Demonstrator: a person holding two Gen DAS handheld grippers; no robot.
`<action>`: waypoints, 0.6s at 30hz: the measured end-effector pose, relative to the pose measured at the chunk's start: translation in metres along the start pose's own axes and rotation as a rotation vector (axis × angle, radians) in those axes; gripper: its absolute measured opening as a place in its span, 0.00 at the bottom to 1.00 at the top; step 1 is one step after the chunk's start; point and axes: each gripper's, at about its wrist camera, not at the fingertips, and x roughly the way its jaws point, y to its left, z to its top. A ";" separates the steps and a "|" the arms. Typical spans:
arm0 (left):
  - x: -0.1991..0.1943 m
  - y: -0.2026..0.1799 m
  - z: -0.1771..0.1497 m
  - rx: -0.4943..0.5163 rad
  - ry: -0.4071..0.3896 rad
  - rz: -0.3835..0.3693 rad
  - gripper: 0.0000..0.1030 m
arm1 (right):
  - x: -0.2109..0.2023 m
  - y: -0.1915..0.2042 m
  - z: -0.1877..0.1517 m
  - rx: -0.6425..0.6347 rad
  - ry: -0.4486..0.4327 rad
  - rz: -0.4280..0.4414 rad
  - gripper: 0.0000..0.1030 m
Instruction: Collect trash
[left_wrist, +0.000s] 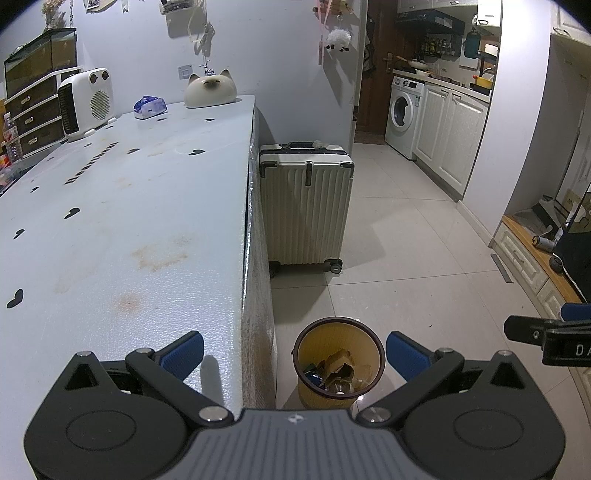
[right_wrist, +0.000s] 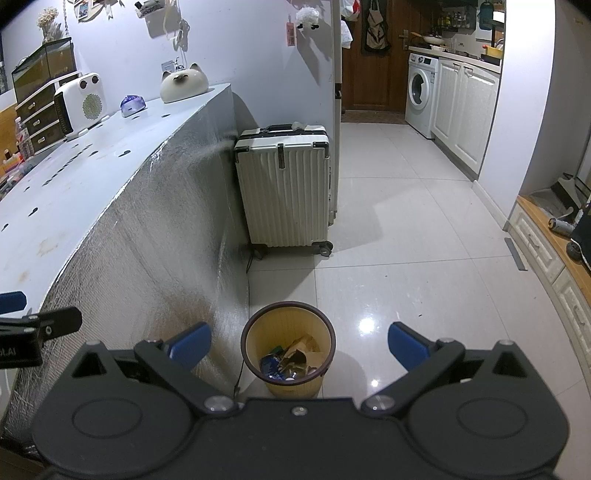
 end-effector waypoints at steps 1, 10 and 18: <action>0.000 0.000 0.000 0.000 0.001 0.000 1.00 | 0.000 0.000 0.000 -0.001 -0.001 -0.001 1.00; 0.001 0.001 0.000 -0.001 0.001 0.000 1.00 | 0.000 0.000 0.000 -0.002 -0.002 -0.001 1.00; 0.002 0.002 0.000 -0.005 0.002 0.001 1.00 | 0.000 0.000 -0.001 -0.004 -0.001 -0.001 1.00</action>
